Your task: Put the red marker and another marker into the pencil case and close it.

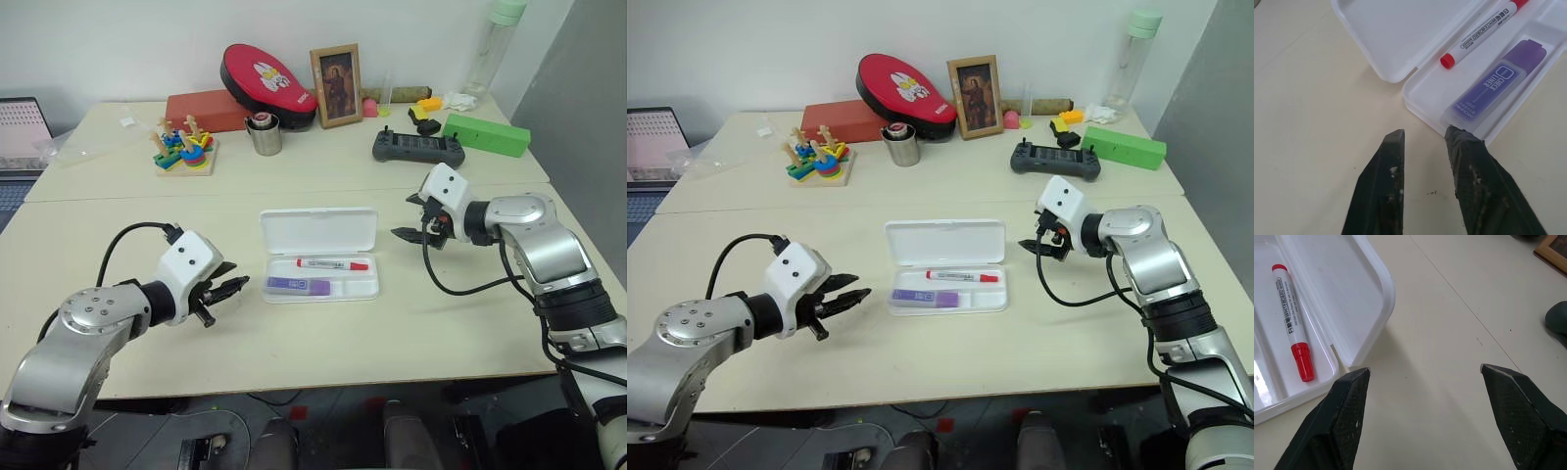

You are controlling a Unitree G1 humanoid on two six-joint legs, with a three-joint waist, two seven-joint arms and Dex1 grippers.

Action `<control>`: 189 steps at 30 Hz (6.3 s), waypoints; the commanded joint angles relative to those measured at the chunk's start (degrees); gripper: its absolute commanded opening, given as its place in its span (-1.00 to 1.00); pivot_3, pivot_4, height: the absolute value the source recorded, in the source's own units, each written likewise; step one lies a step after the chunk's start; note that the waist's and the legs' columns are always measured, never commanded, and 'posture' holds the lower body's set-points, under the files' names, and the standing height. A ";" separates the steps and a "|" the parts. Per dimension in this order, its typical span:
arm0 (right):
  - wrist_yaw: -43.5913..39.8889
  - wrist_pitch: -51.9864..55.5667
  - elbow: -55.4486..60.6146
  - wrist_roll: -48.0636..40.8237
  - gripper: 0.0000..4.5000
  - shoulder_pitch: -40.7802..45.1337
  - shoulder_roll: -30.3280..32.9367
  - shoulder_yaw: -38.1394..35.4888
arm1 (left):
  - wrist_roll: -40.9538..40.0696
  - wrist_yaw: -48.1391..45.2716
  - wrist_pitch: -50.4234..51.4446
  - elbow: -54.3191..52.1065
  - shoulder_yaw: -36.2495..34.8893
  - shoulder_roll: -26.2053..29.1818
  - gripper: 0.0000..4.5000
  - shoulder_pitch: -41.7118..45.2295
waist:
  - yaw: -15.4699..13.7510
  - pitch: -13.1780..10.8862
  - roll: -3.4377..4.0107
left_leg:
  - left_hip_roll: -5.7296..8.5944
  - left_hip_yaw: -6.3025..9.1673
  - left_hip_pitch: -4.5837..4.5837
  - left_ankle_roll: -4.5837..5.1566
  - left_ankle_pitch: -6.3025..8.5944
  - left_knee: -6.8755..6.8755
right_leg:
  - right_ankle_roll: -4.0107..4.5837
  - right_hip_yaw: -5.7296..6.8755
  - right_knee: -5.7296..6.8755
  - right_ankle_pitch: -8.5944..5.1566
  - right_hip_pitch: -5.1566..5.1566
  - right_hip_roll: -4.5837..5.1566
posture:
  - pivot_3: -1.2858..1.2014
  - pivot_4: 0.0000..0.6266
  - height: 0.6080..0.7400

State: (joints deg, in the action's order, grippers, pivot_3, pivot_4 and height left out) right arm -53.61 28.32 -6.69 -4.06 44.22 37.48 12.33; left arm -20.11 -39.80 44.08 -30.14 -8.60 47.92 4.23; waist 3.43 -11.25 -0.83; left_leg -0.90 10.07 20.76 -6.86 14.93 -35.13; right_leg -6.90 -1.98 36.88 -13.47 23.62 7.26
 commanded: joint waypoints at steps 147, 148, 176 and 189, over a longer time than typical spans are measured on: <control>13.71 -20.62 -68.32 10.86 0.99 26.56 -13.60 -10.78 | -1.62 -10.17 -1.03 -0.21 15.32 2.71 -0.45 36.77 | 3.20 -0.09 -0.13 | -0.02 -0.64 0.04 -0.12 -0.07 -0.12 | -0.12 -0.45 -0.01 0.17 0.16 0.03 | 0.03 -0.52 1.00; 13.76 -20.56 -68.48 10.89 0.99 26.47 -13.54 -10.77 | -1.59 -10.13 -0.99 -0.28 15.25 2.76 -0.45 36.66 | 3.21 -0.09 -0.13 | -0.02 -0.64 0.04 -0.11 -0.07 -0.12 | -0.12 -0.45 -0.01 0.17 0.16 0.03 | 0.03 -0.52 1.00; 18.17 -22.03 -69.57 10.99 0.39 26.46 -15.42 -12.54 | -2.10 -9.34 0.51 -1.93 13.98 3.03 -0.45 35.29 | 3.37 -0.09 -0.13 | -0.02 -0.64 0.02 -0.11 -0.07 -0.17 | -0.11 -0.46 0.06 0.17 0.15 0.03 | 0.03 -0.52 1.00; 18.59 -22.83 -69.47 11.01 -0.87 26.56 -15.59 -12.79 | -2.16 -9.16 0.78 -2.22 14.00 2.72 -0.45 35.21 | 3.38 -0.09 -0.13 | -0.02 -0.65 0.04 -0.10 -0.06 -0.25 | -0.11 -0.46 0.08 0.17 0.15 0.03 | 0.03 -0.52 1.00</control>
State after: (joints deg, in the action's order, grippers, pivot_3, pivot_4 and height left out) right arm -35.00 6.58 -76.61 7.30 68.80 21.70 0.59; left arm -22.26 -49.42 44.85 -30.97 7.23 50.33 39.09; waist 6.80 -11.33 -0.96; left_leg -0.92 9.42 20.81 -6.96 14.86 -35.39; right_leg -7.01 -2.43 36.96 -13.29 23.77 7.29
